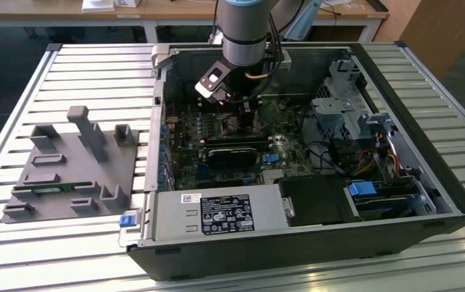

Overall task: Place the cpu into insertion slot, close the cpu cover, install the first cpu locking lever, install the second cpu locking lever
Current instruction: 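Place the cpu into insertion slot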

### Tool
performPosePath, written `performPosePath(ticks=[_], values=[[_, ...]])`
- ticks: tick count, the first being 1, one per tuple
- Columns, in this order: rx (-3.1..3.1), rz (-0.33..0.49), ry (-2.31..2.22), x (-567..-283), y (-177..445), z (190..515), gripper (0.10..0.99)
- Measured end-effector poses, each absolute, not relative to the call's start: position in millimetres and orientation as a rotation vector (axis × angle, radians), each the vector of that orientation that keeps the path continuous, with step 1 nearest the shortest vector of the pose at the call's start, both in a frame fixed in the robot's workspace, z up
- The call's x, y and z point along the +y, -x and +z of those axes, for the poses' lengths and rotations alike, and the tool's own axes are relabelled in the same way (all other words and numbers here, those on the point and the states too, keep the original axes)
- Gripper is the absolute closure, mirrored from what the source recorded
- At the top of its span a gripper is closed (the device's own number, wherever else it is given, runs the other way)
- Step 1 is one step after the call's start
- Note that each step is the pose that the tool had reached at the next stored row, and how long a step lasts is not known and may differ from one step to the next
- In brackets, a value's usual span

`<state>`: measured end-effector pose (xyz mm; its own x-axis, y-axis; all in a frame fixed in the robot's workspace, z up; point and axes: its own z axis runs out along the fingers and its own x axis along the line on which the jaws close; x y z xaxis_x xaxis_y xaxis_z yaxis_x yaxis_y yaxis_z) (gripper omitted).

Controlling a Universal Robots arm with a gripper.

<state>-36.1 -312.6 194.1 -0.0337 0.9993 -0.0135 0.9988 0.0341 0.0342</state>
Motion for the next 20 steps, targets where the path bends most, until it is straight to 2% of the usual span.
performPosePath(ticks=[12, 14, 15, 17, 18, 20], values=[[2.236, 0.026, -2.161, -316.4, 36.1, 207.6, 0.486], [2.237, 0.029, -2.163, -320.6, 36.1, 207.6, 0.612], [2.238, 0.031, -2.163, -322.1, 36.1, 207.6, 0.612], [2.242, 0.041, -2.168, -323.0, 36.1, 207.7, 0.725], [2.244, 0.045, -2.170, -323.0, 36.1, 208.0, 0.725], [2.244, 0.048, -2.171, -323.0, 36.2, 208.3, 0.843]])
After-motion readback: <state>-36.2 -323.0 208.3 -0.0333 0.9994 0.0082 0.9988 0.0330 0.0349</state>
